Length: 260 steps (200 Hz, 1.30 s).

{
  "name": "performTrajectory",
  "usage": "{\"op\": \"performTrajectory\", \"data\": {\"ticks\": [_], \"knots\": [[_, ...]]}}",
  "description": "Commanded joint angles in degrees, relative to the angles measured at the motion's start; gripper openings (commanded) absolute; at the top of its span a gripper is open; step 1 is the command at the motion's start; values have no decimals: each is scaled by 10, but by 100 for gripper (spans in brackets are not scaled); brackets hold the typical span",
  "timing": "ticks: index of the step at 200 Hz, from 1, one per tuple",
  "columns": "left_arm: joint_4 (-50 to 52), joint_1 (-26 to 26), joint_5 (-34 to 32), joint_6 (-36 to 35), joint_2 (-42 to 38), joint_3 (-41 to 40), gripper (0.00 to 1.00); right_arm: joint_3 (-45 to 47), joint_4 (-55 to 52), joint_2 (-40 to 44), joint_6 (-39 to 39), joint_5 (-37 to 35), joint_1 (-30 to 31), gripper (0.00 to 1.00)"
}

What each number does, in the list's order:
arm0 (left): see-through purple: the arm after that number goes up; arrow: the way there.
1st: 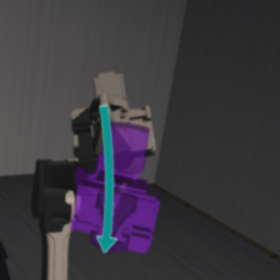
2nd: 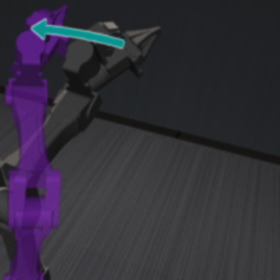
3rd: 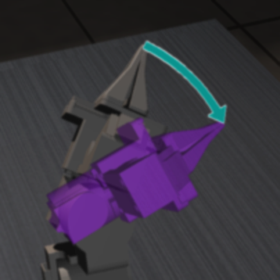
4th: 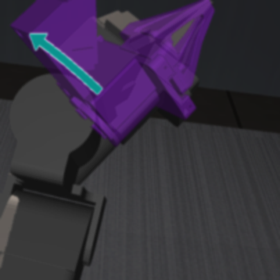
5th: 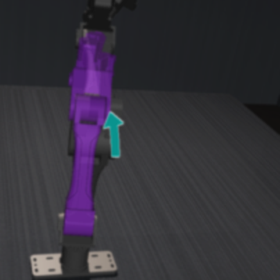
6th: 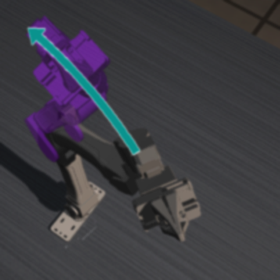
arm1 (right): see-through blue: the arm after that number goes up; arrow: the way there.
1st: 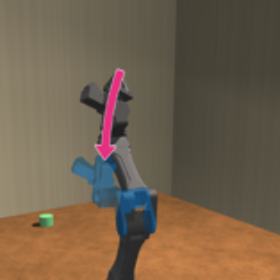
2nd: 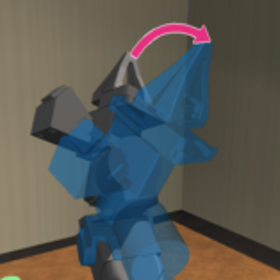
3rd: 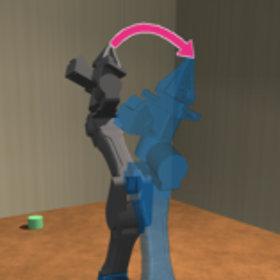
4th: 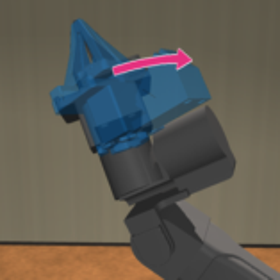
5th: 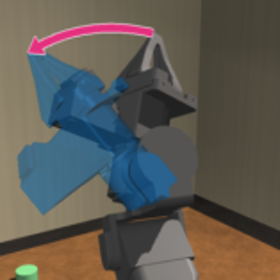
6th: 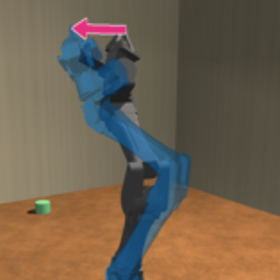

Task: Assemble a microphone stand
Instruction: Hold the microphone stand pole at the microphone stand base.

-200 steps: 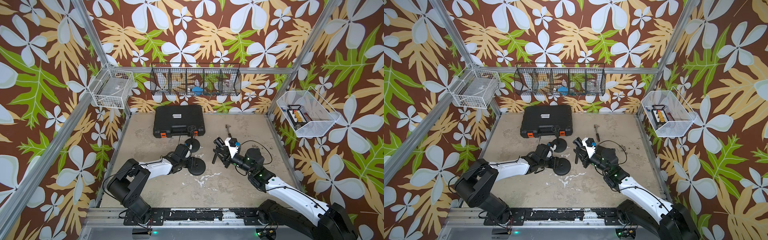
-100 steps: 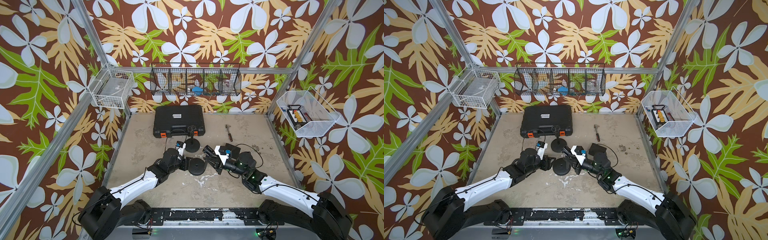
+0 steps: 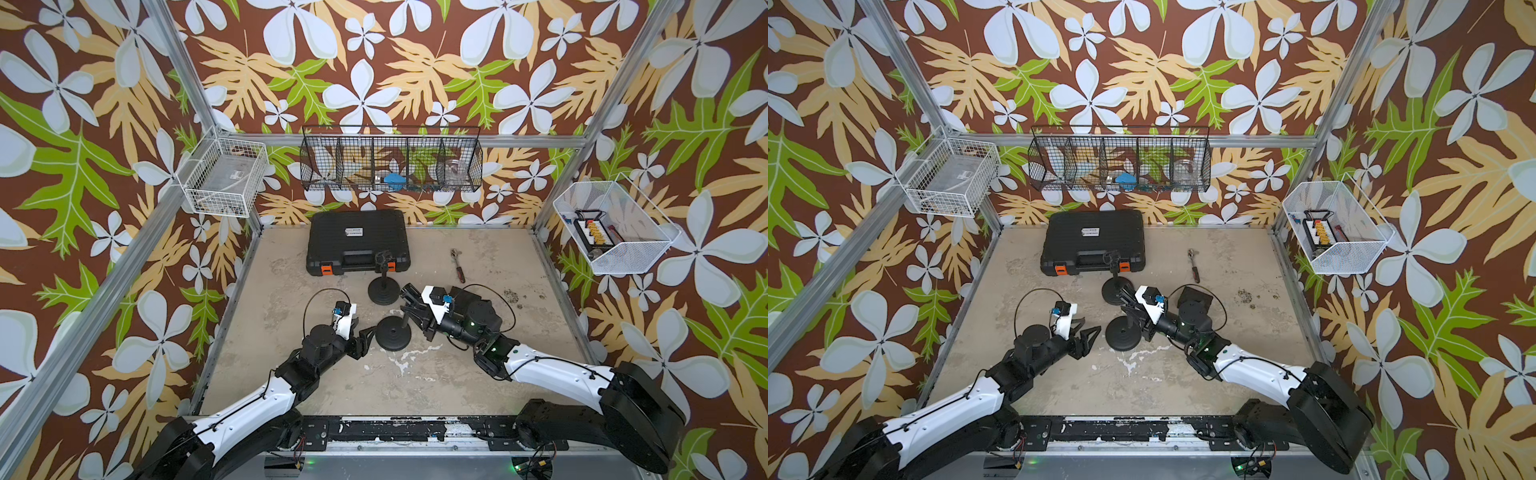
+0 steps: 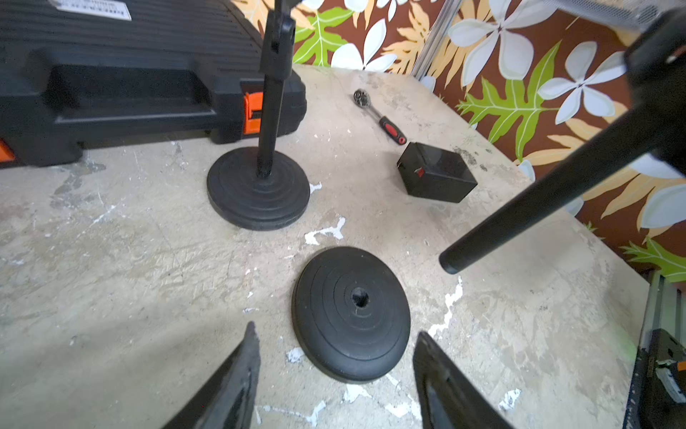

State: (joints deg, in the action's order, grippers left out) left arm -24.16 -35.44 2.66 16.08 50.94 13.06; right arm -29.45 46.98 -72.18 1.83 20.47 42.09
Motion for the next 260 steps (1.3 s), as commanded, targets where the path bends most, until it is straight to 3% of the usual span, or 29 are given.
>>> {"op": "performTrajectory", "data": {"ticks": [1, 59, 139, 260], "knots": [[-16, -1, 3, -13, -7, 2, 66, -5, 37, -4, -5, -24, 2, 9], [-85, -1, 14, -19, -13, -34, 67, 14, 69, -14, -6, -89, 12, 5], [-237, -1, 103, -59, 74, -88, 67, 12, 118, -92, -2, -16, 12, 6], [-326, -1, 95, -86, 169, -89, 66, -2, 205, -183, 17, 22, 12, 6]]}}
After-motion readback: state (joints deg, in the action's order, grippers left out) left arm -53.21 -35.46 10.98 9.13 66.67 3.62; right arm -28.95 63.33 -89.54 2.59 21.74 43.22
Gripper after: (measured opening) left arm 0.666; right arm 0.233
